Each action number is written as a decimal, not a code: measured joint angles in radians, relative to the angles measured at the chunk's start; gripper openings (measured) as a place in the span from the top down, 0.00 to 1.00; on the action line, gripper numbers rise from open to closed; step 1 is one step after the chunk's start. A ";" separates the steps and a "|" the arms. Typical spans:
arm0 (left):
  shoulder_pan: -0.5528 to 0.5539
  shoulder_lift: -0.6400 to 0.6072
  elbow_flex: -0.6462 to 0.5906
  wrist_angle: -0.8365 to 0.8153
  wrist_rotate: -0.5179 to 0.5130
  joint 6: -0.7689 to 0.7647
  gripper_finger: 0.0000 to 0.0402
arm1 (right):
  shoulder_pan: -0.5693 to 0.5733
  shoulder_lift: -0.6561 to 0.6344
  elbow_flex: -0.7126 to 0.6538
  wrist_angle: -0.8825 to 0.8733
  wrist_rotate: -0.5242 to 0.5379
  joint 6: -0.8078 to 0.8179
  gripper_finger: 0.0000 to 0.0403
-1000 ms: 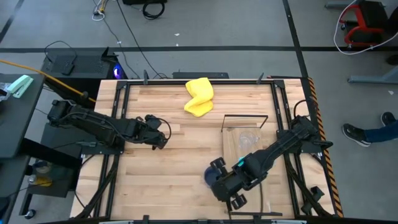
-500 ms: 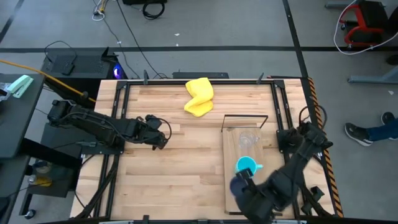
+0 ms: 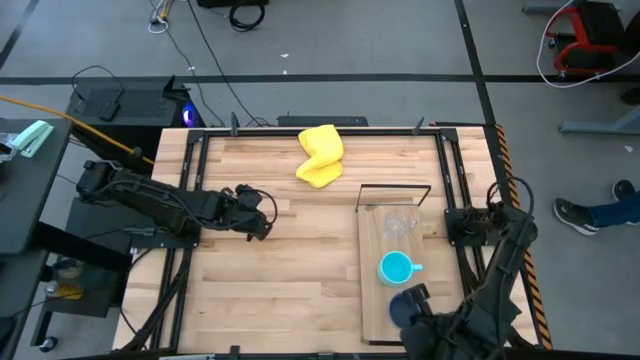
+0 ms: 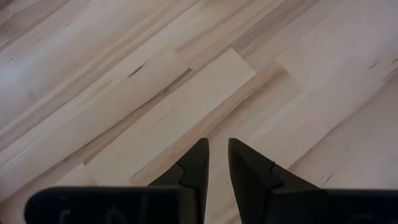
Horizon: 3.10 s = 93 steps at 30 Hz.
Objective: Stack small to large cups/mugs on shelf
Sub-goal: Put the purple mug on the shelf
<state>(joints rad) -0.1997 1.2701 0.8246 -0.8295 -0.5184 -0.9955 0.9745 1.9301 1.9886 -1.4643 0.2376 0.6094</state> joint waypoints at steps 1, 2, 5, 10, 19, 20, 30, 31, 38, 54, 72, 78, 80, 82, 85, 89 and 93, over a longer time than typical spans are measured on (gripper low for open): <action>0.000 0.000 0.000 0.000 0.000 0.004 0.83 | 0.000 0.000 -0.020 0.002 -0.004 0.000 0.96; 0.000 0.000 0.000 0.002 0.000 0.012 0.84 | 0.000 0.000 -0.036 0.003 -0.007 0.000 0.96; 0.000 0.000 0.000 0.011 0.000 0.017 0.84 | -0.006 0.000 -0.071 0.018 -0.007 -0.005 0.96; 0.000 0.000 0.000 0.020 0.000 0.023 0.84 | -0.003 0.000 -0.135 0.117 -0.014 -0.029 0.96; 0.000 0.000 0.000 0.025 0.000 0.023 0.84 | 0.010 0.001 -0.248 0.172 -0.029 -0.036 0.96; 0.000 0.000 0.000 0.027 0.000 0.023 0.85 | 0.010 0.001 -0.260 0.180 -0.032 -0.036 0.96; 0.000 0.000 0.000 0.035 0.000 0.023 0.84 | 0.010 0.000 -0.305 0.247 -0.026 -0.042 0.96; 0.000 0.000 0.000 0.035 0.000 0.023 0.84 | 0.010 0.000 -0.305 0.258 -0.025 -0.045 0.96; 0.000 0.000 0.000 0.035 0.000 0.022 0.86 | 0.010 0.000 -0.305 0.267 -0.025 -0.048 0.96; 0.000 0.000 0.000 0.038 0.000 0.022 0.85 | 0.003 0.000 -0.305 0.270 0.001 -0.015 0.84; -0.042 0.000 0.000 0.293 0.001 0.167 0.85 | 0.012 -0.134 -0.300 0.172 0.134 0.242 0.84; -0.112 0.012 0.000 0.440 0.000 0.206 0.87 | 0.077 -0.213 -0.299 0.020 0.212 0.483 0.92; -0.136 0.029 0.000 0.470 0.001 0.226 0.87 | 0.119 -0.224 -0.299 -0.024 0.234 0.574 0.97; -0.158 0.058 0.000 0.524 0.000 0.245 0.86 | 0.164 -0.226 -0.299 -0.061 0.257 0.677 0.99; -0.179 0.105 -0.001 0.574 0.002 0.265 0.85 | 0.230 -0.212 -0.299 -0.105 0.292 0.831 0.97; -0.187 0.155 -0.001 0.649 0.000 0.275 0.85 | 0.303 -0.185 -0.301 -0.107 0.302 0.951 0.99; -0.187 0.206 -0.001 0.814 0.034 0.316 0.86 | 0.346 -0.158 -0.302 -0.106 0.339 1.037 0.99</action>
<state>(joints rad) -0.3862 1.4763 0.8240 -0.0155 -0.4839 -0.6798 1.3201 1.7720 1.6868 -1.5704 0.5762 1.6461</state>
